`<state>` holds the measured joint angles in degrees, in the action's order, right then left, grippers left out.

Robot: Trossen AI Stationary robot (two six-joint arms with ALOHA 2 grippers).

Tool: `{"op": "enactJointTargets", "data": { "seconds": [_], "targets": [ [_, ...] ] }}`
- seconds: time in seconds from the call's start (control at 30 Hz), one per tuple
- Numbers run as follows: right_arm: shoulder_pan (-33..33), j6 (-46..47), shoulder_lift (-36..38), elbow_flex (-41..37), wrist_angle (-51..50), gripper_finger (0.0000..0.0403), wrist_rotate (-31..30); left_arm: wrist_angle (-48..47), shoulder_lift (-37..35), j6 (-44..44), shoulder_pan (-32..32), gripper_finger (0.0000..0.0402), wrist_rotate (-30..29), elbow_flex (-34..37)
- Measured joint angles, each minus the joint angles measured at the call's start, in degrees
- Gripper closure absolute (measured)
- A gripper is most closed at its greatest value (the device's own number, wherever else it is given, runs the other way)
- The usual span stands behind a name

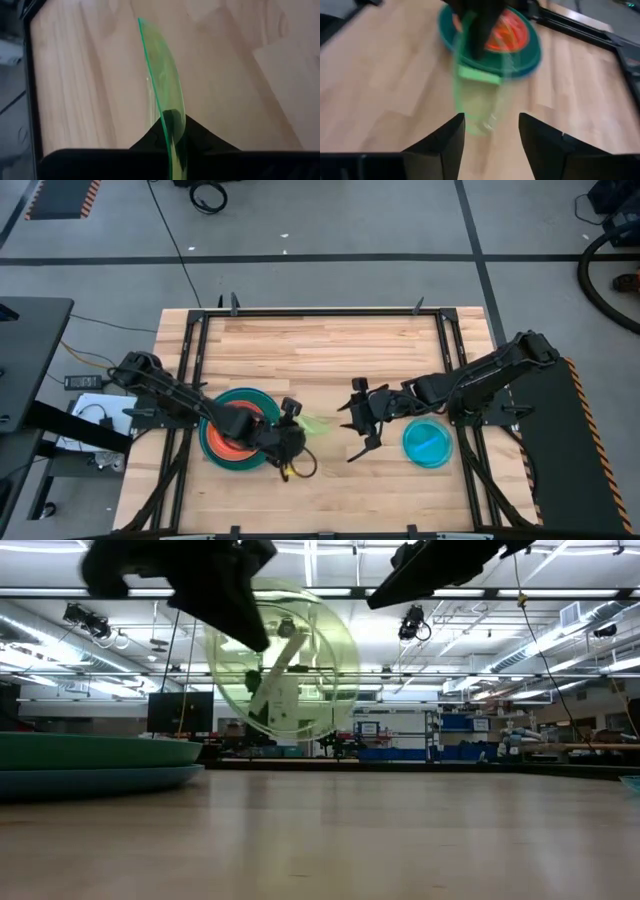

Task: Stack plastic plates
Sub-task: Stack the light green plate on top of the pink plate

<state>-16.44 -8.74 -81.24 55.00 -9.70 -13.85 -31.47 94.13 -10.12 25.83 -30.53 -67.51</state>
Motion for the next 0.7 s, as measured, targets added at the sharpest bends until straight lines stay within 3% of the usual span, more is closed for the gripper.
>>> {"op": "enactJointTargets", "data": {
  "seconds": [0.23,0.47,0.7],
  "targets": [
    [2.3,-2.4,-0.2,0.0,-0.3,0.0213,-0.1,-8.3,0.0,13.8,8.4,0.0381,-7.0,0.0],
    [5.8,-5.3,-0.2,0.0,1.2,0.0213,0.1,-20.6,0.0,30.0,16.9,0.0381,-9.7,0.0],
    [9.5,-6.3,-0.2,0.0,4.1,0.0215,6.5,-35.2,0.0,50.4,23.6,0.0381,-9.6,-0.1]
  ]
}}
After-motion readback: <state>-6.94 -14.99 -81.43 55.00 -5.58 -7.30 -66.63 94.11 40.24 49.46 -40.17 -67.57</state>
